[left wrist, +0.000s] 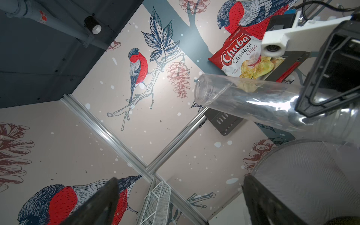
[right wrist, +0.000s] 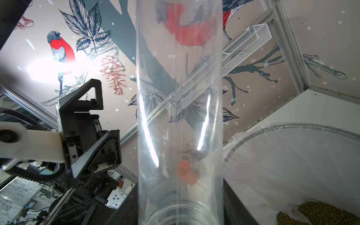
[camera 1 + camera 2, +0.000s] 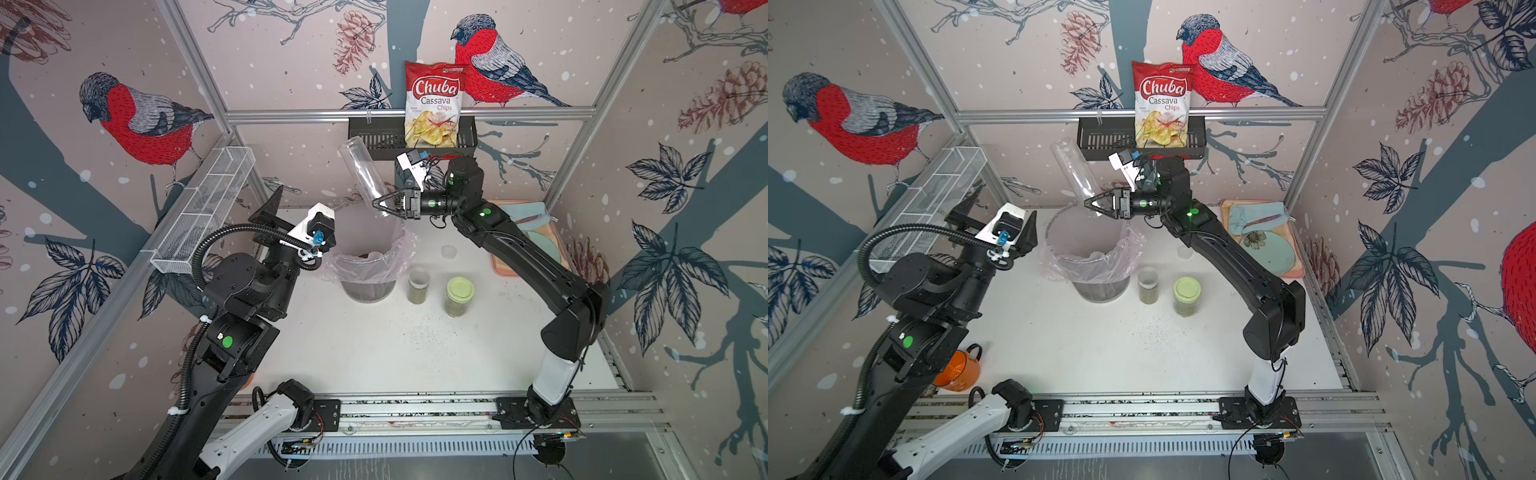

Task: Empty moldy mung beans from jars
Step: Place the jar at the center of the board.

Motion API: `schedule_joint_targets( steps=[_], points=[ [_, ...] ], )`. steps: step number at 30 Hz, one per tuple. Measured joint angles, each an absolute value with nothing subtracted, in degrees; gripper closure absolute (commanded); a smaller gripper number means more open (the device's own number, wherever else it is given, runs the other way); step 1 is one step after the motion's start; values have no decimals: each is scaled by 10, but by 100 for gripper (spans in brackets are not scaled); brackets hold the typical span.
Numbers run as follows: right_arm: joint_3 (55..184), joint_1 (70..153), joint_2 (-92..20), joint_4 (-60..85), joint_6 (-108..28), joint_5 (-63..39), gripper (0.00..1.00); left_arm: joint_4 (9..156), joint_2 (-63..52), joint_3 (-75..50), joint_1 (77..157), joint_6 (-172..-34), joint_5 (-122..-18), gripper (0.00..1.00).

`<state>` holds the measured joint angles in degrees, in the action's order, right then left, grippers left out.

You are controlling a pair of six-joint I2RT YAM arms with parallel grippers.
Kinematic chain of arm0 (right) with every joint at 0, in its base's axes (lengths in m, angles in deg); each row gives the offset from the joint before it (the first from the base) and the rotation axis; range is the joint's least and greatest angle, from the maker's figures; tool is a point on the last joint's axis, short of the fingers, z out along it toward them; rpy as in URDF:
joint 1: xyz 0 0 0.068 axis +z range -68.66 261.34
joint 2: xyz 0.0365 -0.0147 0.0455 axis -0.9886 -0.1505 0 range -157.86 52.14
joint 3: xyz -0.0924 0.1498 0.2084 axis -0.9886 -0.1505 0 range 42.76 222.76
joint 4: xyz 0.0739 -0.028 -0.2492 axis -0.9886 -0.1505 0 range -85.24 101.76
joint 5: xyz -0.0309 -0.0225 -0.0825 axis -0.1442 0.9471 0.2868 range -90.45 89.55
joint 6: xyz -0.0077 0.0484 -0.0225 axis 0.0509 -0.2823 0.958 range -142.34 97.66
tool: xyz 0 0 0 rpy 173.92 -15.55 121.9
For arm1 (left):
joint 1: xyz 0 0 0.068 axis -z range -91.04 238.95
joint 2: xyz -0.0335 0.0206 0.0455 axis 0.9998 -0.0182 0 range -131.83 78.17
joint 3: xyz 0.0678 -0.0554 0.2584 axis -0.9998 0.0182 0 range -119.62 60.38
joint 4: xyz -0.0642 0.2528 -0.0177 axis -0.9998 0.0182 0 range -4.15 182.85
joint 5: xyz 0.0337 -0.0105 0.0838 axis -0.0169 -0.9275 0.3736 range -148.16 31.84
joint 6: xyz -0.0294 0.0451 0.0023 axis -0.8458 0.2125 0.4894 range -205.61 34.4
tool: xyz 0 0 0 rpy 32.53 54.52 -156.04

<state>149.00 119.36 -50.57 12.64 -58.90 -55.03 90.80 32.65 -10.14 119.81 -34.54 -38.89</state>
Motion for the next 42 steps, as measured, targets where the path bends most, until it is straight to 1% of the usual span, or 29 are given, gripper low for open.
schedule_joint_targets(
  steps=[13,25,28,31,37,42],
  points=[
    [1440,1158,-445,129,-602,-573,76,908,332,-92,1198,-367,-412,3],
    [1389,1055,-342,71,-567,-545,75,899,334,-76,1198,-378,-421,3],
    [1377,1025,-320,38,-545,-516,75,899,334,-74,1198,-388,-431,3],
    [1365,995,-305,-7,-515,-465,75,898,335,-74,1198,-400,-439,3],
    [1351,982,-317,-104,-447,-312,75,896,335,-74,1198,-419,-449,3],
    [1300,981,-353,-151,-416,-148,76,893,334,-70,1198,-443,-463,3]
  ],
)
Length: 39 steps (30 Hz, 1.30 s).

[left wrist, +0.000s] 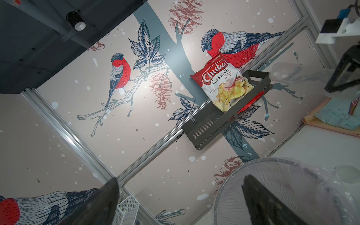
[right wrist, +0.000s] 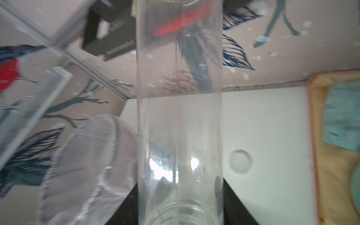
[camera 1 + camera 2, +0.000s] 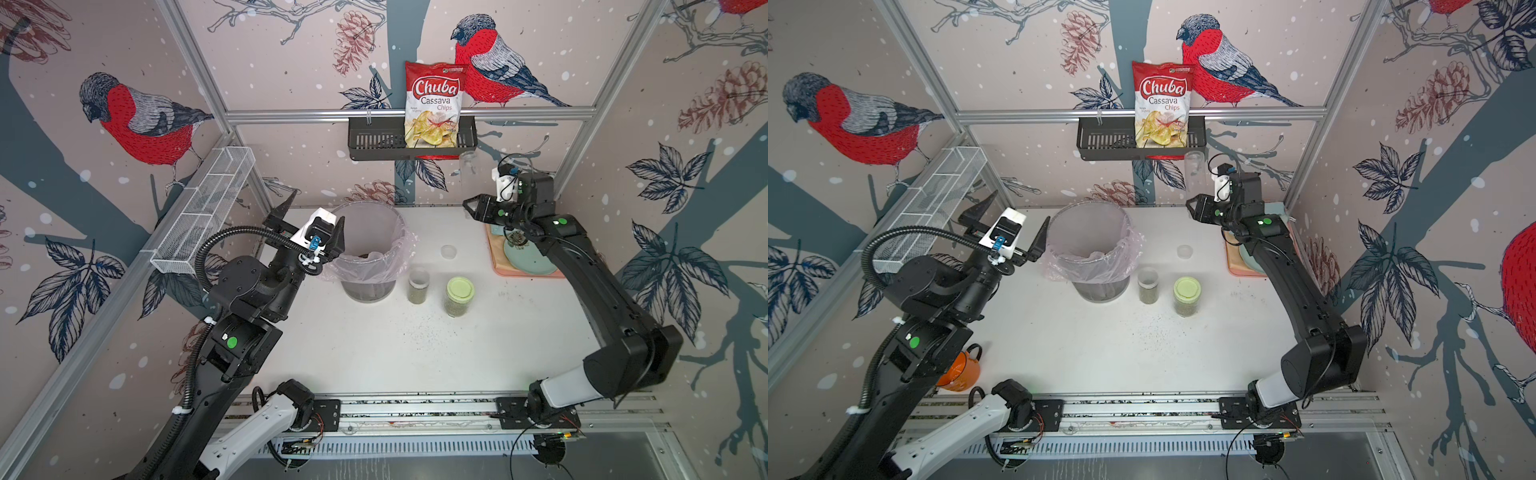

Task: Empty moldy mung beans from jars
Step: Place the jar at the center of the board.

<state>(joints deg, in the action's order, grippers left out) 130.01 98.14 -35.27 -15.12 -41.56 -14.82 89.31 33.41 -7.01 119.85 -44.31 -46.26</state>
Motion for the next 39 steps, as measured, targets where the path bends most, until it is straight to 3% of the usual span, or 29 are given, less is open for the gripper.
schedule_joint_targets(
  steps=[10,24,39],
  points=[
    [1259,981,-482,-198,-399,3,76,882,324,-49,1201,-536,-504,3],
    [1247,972,-598,-234,-383,54,71,822,329,7,1205,-567,-486,3],
    [1242,970,-611,-243,-382,113,46,817,324,4,1206,-587,-461,3]
  ],
)
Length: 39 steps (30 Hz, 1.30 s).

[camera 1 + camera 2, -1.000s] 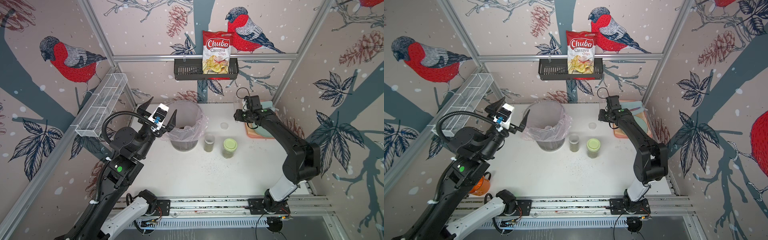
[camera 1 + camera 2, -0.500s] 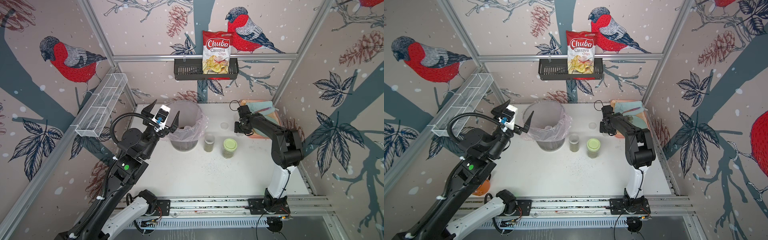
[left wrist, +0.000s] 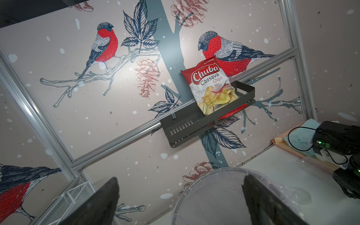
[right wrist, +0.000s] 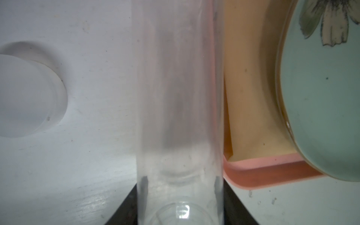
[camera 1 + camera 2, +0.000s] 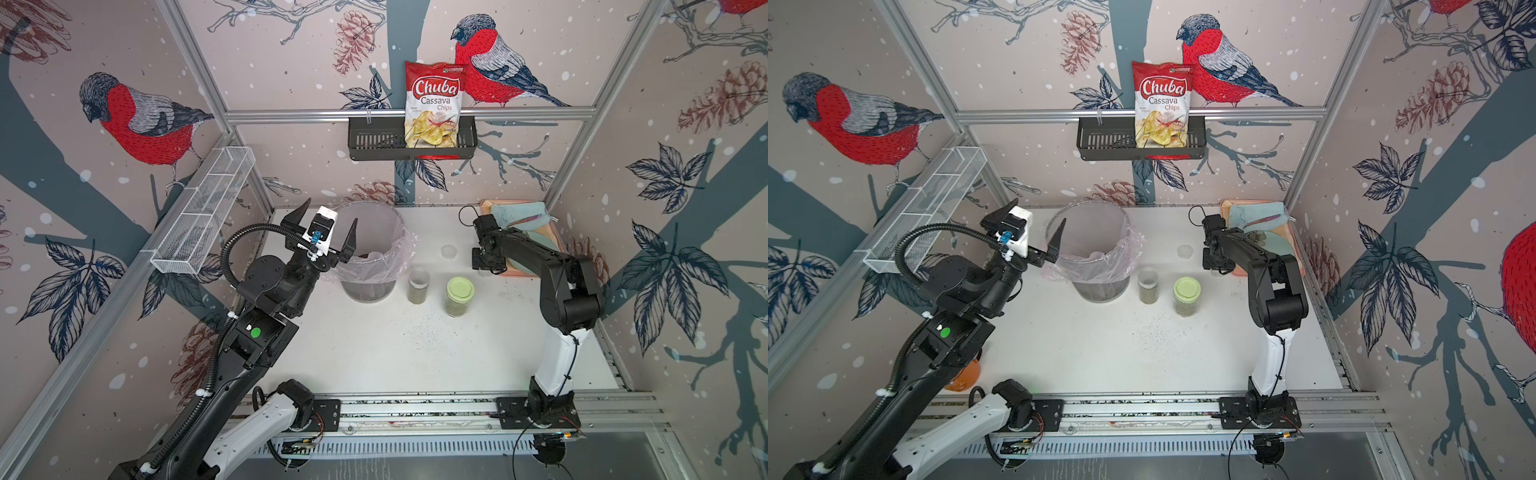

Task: Empty moldy mung beans from jars
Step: Place the jar at the center of the board.

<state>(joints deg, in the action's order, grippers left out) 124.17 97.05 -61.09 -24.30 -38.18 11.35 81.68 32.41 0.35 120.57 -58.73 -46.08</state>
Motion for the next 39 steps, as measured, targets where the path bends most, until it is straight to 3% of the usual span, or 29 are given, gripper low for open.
schedule_joint_targets(
  steps=[19,34,36,39],
  points=[
    [1237,972,-608,-257,-378,137,32,831,332,-13,1206,-581,-459,3],
    [1279,981,-529,-294,-393,175,26,849,305,-75,1206,-632,-414,3],
    [1286,986,-505,-298,-401,181,22,852,297,-90,1206,-661,-400,2],
    [1294,998,-449,-293,-415,197,1,865,282,-125,1205,-713,-406,3]
  ],
)
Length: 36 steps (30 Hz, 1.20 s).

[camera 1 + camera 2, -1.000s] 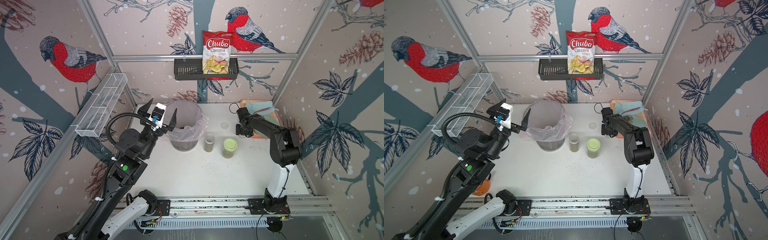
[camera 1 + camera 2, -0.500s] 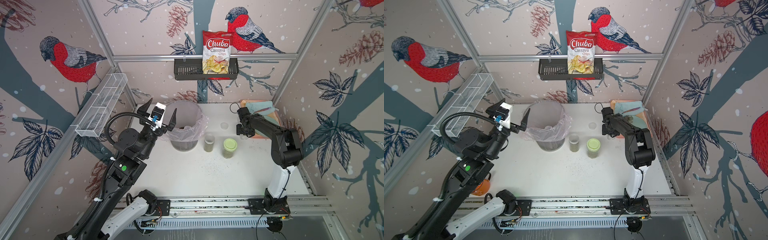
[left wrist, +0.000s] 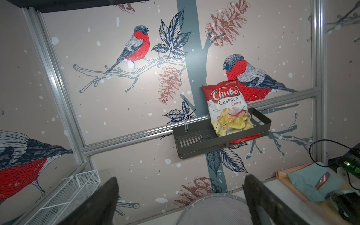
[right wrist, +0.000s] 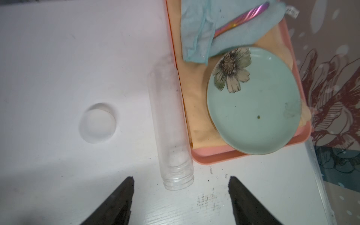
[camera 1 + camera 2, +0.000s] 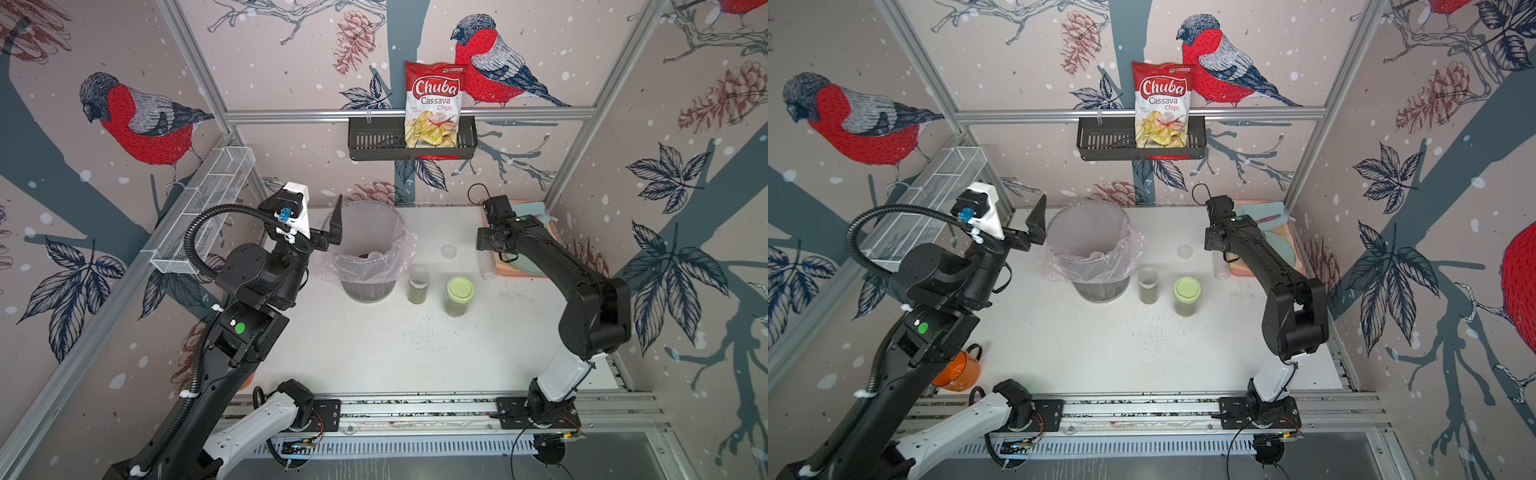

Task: Empty moldy mung beans from jars
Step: Place the jar at the center of the board, then pick up the jar from the center of the board.

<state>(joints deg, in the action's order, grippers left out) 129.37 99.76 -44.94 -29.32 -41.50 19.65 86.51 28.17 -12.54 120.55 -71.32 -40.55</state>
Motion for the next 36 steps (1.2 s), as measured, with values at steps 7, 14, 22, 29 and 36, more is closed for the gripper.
schedule_joint_targets(
  steps=[7,14,22,29,36],
  points=[
    [1193,1015,-233,-168,-422,179,1,873,263,-157,1206,-801,-485,2],
    [1173,1011,-127,-91,-417,64,1,849,249,-163,1206,-862,-543,3],
    [1257,1075,-188,-173,-400,-54,1,956,149,-242,1263,-900,-530,3],
    [1299,1168,-252,-268,-385,-61,1,1001,170,-192,1424,-871,-376,3],
    [1313,1222,-307,-338,-385,-21,10,1060,275,-59,1489,-945,-235,3]
  ],
)
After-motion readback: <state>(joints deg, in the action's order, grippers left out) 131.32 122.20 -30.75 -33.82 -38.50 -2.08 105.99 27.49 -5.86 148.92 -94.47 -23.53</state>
